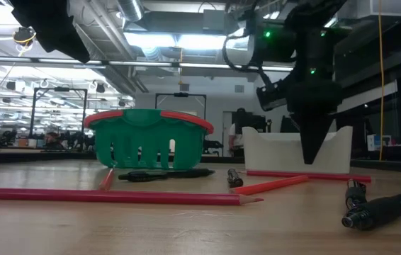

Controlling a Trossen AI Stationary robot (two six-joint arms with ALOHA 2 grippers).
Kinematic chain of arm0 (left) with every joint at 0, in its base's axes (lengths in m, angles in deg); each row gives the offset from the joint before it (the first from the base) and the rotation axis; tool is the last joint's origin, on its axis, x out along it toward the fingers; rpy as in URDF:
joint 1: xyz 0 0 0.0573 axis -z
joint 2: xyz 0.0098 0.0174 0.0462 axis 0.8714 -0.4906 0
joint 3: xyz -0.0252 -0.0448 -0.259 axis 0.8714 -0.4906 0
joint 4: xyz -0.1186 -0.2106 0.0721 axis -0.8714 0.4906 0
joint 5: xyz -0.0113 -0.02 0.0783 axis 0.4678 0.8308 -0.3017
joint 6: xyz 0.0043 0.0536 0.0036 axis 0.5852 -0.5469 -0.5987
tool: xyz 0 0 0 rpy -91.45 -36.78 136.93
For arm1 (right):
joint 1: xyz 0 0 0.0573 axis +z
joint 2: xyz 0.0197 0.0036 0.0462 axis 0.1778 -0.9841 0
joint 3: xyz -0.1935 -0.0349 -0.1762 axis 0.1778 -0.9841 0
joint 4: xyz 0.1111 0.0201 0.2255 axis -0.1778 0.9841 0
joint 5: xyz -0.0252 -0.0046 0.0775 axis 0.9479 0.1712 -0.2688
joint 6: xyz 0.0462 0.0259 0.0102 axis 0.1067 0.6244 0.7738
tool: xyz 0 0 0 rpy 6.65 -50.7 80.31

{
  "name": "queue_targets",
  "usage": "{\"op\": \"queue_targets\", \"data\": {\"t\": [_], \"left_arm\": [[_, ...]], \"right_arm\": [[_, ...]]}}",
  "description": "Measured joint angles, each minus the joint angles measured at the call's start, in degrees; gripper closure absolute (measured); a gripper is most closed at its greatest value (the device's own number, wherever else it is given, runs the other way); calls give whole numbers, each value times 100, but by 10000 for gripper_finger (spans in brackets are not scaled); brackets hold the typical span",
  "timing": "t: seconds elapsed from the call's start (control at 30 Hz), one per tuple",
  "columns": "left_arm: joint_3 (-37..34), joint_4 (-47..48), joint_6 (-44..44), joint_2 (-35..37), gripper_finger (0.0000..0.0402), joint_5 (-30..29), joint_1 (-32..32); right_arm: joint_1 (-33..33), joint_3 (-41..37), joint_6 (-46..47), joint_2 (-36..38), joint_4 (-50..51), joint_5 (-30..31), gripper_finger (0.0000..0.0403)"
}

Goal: Sort pens & pencils
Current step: Adjust the white bin, then put the top red pencil into the blue bin

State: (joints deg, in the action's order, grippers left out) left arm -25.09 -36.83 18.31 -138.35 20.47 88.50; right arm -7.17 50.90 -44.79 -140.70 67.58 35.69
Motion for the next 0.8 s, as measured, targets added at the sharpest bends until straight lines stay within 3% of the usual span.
{"op": "queue_targets", "data": {"t": [0.27,0.8], "left_arm": [[0,0,2,0,345,0,-1],[0,0,4,0,345,0,0]], "right_arm": [[508,0,455,0,-138,-34,312],[545,0,445,0,-253,73,312]]}}
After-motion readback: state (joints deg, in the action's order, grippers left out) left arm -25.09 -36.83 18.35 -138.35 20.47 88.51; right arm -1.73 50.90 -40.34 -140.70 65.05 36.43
